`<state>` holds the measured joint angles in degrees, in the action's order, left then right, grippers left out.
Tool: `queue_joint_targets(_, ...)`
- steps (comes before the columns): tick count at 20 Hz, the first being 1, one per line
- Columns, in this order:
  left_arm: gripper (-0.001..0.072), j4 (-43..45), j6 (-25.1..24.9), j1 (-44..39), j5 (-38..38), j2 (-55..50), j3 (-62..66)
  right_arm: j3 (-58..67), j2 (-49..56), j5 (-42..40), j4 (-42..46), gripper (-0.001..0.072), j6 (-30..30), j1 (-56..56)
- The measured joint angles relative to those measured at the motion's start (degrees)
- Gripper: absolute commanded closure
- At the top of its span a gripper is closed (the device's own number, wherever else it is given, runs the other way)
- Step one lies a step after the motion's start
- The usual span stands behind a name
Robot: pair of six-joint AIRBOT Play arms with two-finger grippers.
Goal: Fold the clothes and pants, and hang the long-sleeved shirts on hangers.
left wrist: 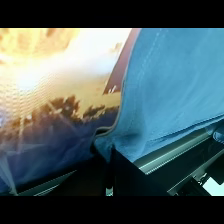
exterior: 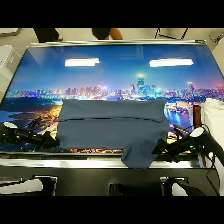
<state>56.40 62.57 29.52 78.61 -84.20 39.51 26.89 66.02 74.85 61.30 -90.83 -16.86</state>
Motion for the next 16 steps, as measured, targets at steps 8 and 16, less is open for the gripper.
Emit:
queue_joint_targets(8, 0.0688, -5.18, 0.17, -0.46, 1.62, 0.76, 3.98, 10.1, -0.11, -1.36, -1.88, 0.0673, 2.45, 0.0)
queue_joint_targets(16, 0.0686, -8.55, 8.31, -9.16, 0.87, -9.2, 29.51, 44.06, 20.28, 2.03, -2.25, 0.0672, 0.35, 3.74)
